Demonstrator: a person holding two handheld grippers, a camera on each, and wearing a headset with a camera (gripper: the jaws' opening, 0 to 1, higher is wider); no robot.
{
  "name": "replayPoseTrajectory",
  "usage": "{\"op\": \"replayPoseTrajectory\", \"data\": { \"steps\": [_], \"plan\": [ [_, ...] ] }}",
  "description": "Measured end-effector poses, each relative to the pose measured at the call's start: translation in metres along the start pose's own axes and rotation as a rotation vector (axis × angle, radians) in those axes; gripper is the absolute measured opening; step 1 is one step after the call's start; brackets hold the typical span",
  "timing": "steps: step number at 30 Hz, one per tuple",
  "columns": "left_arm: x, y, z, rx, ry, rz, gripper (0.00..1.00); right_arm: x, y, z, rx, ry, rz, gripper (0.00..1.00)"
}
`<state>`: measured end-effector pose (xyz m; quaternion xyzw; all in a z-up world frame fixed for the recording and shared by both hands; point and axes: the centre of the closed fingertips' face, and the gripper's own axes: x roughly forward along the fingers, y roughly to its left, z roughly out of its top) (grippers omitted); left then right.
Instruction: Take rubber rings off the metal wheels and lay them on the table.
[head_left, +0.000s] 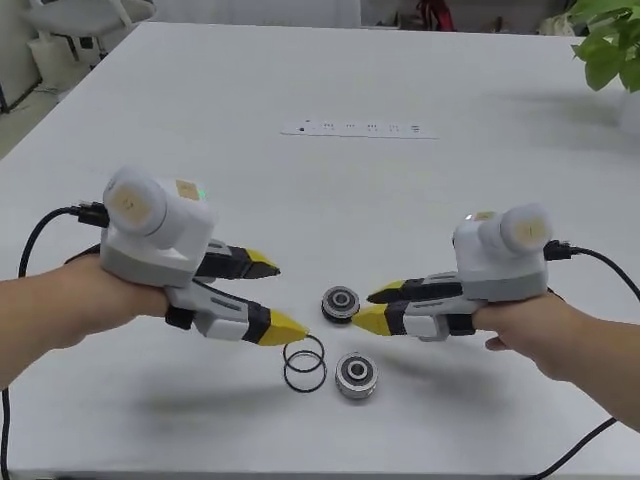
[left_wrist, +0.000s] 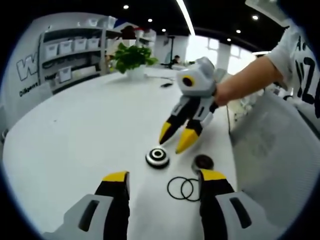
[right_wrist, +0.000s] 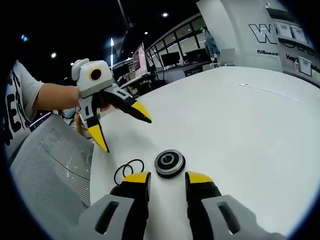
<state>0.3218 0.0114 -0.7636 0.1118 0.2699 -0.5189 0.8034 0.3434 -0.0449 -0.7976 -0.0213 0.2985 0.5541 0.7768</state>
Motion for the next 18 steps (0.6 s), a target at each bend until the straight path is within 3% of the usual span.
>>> {"op": "replayPoseTrajectory", "data": {
  "steps": [18],
  "plan": [
    [0.024, 0.003, 0.009, -0.019, -0.008, -0.013, 0.44, 0.003, 0.000, -0.001, -0.028, 0.000, 0.007, 0.25]
  ]
}}
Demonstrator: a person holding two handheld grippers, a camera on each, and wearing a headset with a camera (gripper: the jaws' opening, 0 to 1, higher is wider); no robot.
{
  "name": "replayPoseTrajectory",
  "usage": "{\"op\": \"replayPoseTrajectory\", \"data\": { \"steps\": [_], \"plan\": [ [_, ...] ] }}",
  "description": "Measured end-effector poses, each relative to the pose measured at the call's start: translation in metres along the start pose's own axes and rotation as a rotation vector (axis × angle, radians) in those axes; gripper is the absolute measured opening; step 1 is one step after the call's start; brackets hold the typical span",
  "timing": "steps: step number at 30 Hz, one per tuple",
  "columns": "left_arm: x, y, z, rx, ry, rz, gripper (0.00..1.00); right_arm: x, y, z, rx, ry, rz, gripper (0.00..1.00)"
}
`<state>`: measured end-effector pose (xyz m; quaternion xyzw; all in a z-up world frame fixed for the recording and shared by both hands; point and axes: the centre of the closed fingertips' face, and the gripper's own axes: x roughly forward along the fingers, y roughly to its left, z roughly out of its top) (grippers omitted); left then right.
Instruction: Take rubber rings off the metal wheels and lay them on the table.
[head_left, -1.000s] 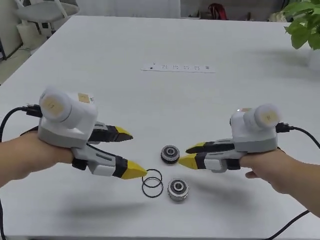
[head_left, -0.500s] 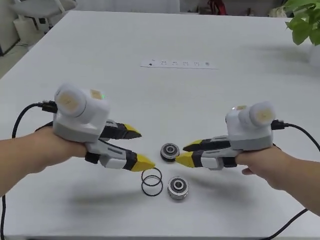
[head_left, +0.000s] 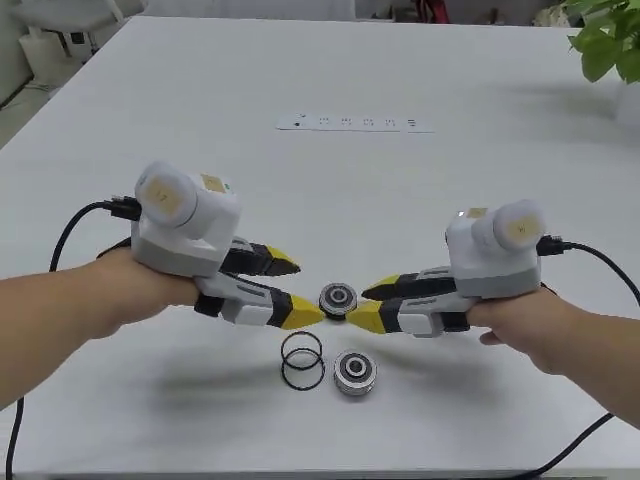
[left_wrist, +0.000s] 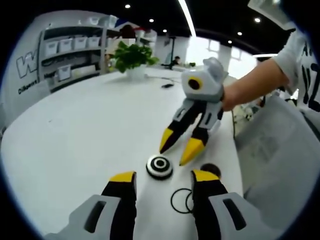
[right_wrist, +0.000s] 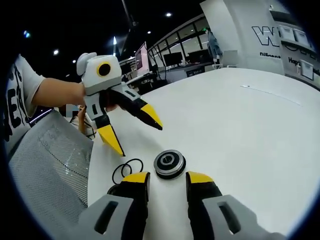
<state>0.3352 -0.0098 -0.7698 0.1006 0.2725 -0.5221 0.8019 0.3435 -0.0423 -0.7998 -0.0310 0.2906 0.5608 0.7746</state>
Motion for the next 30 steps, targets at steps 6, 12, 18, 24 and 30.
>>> {"op": "replayPoseTrajectory", "data": {
  "steps": [6, 12, 18, 24, 30],
  "plan": [
    [0.008, -0.002, 0.000, 0.006, 0.010, -0.004, 0.39, -0.001, 0.000, 0.001, -0.002, -0.003, 0.000, 0.26],
    [0.016, -0.002, 0.001, 0.012, 0.018, -0.007, 0.35, -0.001, -0.001, 0.001, -0.002, -0.004, 0.000, 0.25],
    [0.022, 0.001, 0.001, 0.002, 0.021, 0.003, 0.31, -0.001, 0.000, -0.001, -0.005, -0.001, 0.001, 0.25],
    [0.027, 0.002, 0.001, 0.002, 0.029, 0.013, 0.26, -0.001, 0.001, -0.001, -0.006, -0.001, -0.003, 0.25],
    [0.034, -0.001, -0.002, 0.018, 0.052, 0.017, 0.24, -0.002, 0.002, 0.000, -0.007, -0.004, -0.003, 0.25]
  ]
}}
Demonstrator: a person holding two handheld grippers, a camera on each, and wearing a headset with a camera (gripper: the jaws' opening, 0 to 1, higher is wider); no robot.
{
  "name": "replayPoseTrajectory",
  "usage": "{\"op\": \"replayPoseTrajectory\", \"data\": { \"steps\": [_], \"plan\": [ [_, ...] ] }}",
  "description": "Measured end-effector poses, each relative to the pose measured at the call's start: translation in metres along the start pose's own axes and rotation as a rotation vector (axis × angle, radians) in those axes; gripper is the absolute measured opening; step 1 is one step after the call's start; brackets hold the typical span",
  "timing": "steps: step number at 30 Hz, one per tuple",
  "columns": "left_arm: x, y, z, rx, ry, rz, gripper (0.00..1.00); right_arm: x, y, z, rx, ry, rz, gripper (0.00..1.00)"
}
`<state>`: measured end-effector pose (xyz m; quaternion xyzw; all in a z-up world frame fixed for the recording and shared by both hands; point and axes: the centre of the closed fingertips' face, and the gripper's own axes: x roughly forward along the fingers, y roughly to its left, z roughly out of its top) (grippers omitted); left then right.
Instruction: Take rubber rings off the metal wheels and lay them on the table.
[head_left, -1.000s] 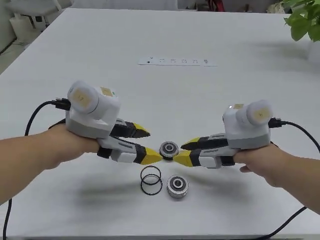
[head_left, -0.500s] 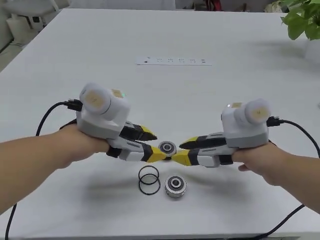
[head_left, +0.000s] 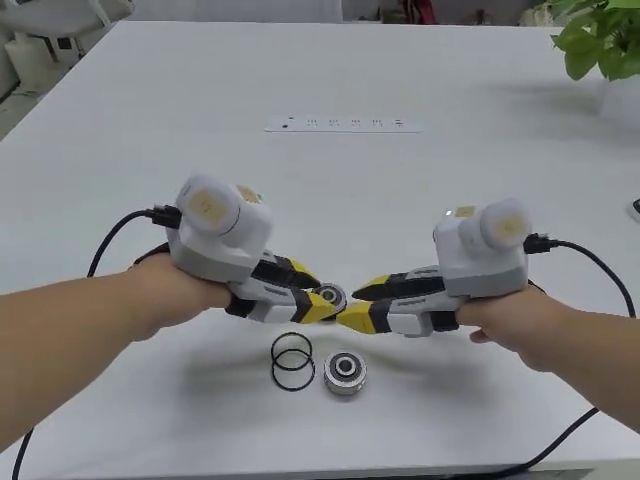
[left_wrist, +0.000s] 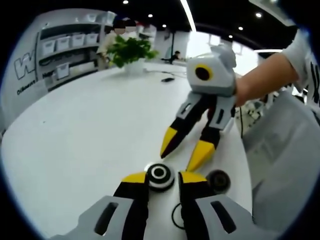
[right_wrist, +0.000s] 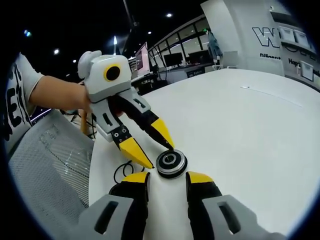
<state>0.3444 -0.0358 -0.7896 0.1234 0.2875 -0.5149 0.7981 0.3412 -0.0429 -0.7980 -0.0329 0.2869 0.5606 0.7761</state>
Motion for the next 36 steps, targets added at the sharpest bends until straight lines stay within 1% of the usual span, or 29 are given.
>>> {"op": "replayPoseTrajectory", "data": {
  "steps": [3, 5, 8, 11, 13, 15, 18, 22, 25, 28, 33, 36],
  "plan": [
    [0.002, 0.002, -0.002, 0.009, 0.011, 0.009, 0.21, -0.001, 0.000, 0.000, -0.001, 0.000, -0.003, 0.25],
    [0.005, 0.004, -0.001, 0.022, 0.013, 0.016, 0.20, -0.001, 0.001, 0.001, -0.001, -0.003, -0.004, 0.25],
    [0.005, 0.006, -0.002, 0.025, 0.018, 0.025, 0.19, -0.001, 0.001, 0.001, -0.005, -0.001, -0.005, 0.25],
    [0.005, 0.007, -0.002, 0.032, 0.023, 0.043, 0.16, -0.001, 0.000, 0.001, -0.005, -0.004, -0.012, 0.25],
    [0.005, 0.008, -0.002, 0.046, 0.030, 0.063, 0.14, -0.001, -0.001, 0.001, -0.005, -0.006, -0.017, 0.25],
    [0.006, 0.007, -0.002, 0.048, 0.031, 0.065, 0.14, 0.000, -0.001, 0.002, -0.007, -0.007, -0.022, 0.25],
    [0.005, 0.010, -0.002, 0.049, 0.027, 0.074, 0.14, 0.002, 0.000, 0.002, -0.011, -0.009, -0.028, 0.26],
    [0.005, 0.008, -0.002, 0.048, 0.030, 0.085, 0.13, 0.007, 0.000, 0.001, -0.020, -0.001, -0.041, 0.25],
    [0.005, 0.007, -0.002, 0.046, 0.031, 0.088, 0.13, 0.010, -0.002, 0.001, -0.028, 0.005, -0.057, 0.27],
    [0.005, 0.007, -0.002, 0.041, 0.032, 0.090, 0.13, 0.012, -0.002, 0.002, -0.034, 0.006, -0.062, 0.29],
    [0.005, 0.008, -0.003, 0.041, 0.036, 0.097, 0.13, 0.017, 0.000, 0.001, -0.054, 0.029, -0.072, 0.27],
    [0.005, 0.008, -0.003, 0.042, 0.038, 0.100, 0.13, 0.016, -0.001, 0.001, -0.059, 0.033, -0.083, 0.25]
  ]
}}
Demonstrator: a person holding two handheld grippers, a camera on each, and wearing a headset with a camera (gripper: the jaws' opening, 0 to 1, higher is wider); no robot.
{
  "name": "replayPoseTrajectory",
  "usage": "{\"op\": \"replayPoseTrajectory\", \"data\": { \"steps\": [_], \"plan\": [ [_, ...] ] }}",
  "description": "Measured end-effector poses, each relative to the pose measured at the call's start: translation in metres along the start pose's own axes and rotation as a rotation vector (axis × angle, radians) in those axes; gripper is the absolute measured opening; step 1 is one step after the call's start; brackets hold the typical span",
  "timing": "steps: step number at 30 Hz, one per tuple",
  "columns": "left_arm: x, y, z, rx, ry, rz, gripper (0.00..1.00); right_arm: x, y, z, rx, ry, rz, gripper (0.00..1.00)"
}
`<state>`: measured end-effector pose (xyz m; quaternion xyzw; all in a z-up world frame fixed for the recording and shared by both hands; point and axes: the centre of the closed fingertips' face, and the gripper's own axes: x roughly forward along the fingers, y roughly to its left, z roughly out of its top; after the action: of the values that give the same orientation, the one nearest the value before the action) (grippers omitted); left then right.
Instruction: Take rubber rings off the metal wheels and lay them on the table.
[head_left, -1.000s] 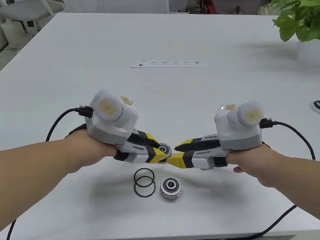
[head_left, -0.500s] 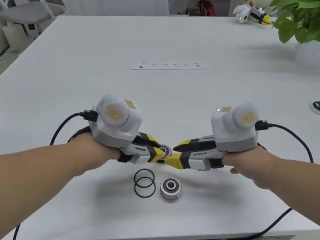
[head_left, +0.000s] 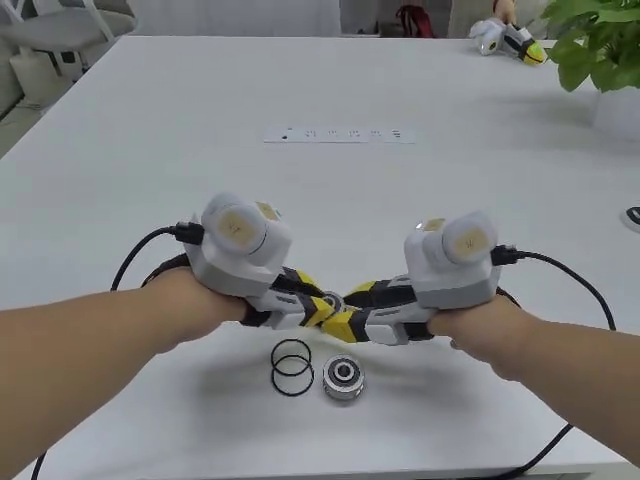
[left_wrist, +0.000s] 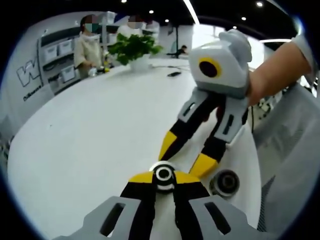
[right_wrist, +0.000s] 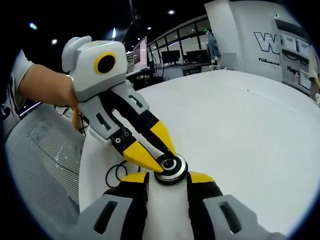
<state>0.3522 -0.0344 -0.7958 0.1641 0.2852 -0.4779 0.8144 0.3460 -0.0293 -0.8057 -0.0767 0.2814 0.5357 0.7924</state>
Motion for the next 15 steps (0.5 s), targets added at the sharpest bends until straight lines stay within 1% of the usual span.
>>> {"op": "replayPoseTrajectory", "data": {
  "steps": [2, 9, 12, 15],
  "plan": [
    [-0.0005, -0.0008, 0.0000, 0.000, 0.002, 0.003, 0.13, -0.0021, -0.0017, 0.0007, 0.003, -0.005, -0.006, 0.22],
    [-0.0014, -0.0022, 0.0002, -0.003, 0.004, 0.009, 0.13, -0.0064, -0.0015, -0.0047, -0.014, 0.011, -0.011, 0.16],
    [-0.0020, -0.0034, 0.0008, -0.005, 0.004, 0.010, 0.13, -0.0085, -0.0025, -0.0072, -0.019, 0.018, -0.014, 0.12],
    [-0.0023, -0.0040, 0.0012, -0.011, 0.005, 0.011, 0.13, -0.0103, -0.0047, -0.0088, -0.022, 0.023, -0.023, 0.05]
  ]
}}
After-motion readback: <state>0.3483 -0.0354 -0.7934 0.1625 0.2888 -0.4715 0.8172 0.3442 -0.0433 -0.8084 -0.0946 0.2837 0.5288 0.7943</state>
